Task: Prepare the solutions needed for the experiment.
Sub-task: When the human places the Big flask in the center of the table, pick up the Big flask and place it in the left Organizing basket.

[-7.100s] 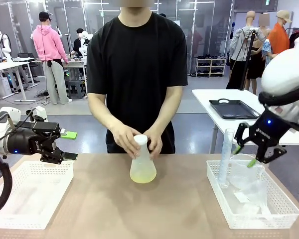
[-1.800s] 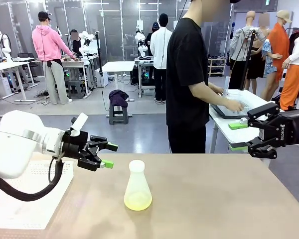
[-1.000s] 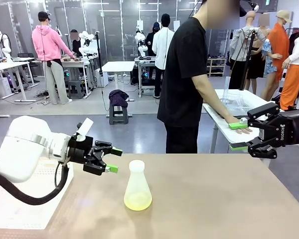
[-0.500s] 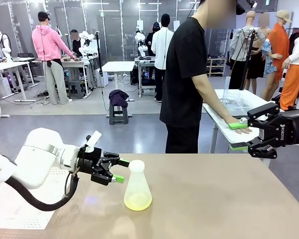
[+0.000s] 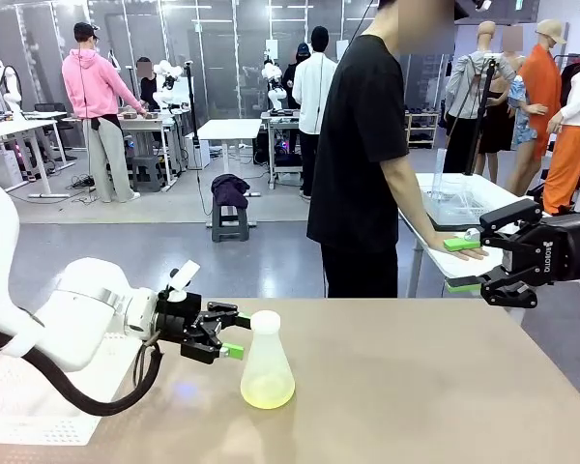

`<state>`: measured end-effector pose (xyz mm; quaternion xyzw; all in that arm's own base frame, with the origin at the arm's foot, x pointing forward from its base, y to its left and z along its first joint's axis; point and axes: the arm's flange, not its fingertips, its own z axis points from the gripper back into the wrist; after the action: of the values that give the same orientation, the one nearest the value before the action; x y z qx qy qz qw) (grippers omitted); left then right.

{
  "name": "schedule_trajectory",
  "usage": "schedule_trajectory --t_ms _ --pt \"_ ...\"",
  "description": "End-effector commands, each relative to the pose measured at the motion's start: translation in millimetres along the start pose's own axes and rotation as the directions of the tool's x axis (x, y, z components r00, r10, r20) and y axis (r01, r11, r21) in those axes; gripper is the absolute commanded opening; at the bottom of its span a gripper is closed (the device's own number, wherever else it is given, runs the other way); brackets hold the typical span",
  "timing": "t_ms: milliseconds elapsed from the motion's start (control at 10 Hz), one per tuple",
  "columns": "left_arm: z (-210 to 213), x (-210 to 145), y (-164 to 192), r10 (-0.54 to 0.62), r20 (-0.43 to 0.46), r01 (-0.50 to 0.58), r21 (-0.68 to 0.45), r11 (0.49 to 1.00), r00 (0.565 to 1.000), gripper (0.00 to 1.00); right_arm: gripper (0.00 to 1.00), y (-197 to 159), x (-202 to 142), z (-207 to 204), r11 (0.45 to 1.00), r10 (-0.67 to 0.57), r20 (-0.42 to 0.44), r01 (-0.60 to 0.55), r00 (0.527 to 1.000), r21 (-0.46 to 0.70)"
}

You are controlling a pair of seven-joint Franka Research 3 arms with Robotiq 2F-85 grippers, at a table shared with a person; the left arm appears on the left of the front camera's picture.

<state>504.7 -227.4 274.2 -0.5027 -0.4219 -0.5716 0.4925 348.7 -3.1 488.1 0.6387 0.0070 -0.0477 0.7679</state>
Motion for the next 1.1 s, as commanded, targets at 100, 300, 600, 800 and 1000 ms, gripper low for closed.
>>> schedule_trajectory --t_ms 100,300,600,800,1000 --pt "-10.5 -5.3 4.8 -0.016 0.065 0.016 -0.012 1.000 0.998 1.00 0.57 0.8 -1.2 -2.2 1.000 0.017 0.006 -0.017 1.000 0.014" --pt "-18.5 -9.1 5.1 -0.010 0.091 0.012 -0.020 1.000 0.996 1.00 0.57 0.8 -1.2 -2.2 1.000 0.017 0.006 -0.017 1.000 0.014" --pt "-37.1 -12.4 12.4 0.003 0.104 0.001 -0.034 0.999 0.995 1.00 0.57 0.8 -1.2 -2.2 1.000 0.017 0.006 -0.017 1.000 0.014" --pt "-49.7 -11.8 16.3 0.005 0.122 -0.001 -0.038 0.999 0.992 1.00 0.57 0.8 -1.2 -2.2 1.000 0.017 0.006 -0.017 1.000 0.014" --pt "-63.2 -14.8 20.1 0.028 0.124 -0.021 -0.062 0.998 0.992 1.00 0.57 0.8 -1.2 -2.2 1.000 0.017 0.006 -0.017 1.000 0.014"
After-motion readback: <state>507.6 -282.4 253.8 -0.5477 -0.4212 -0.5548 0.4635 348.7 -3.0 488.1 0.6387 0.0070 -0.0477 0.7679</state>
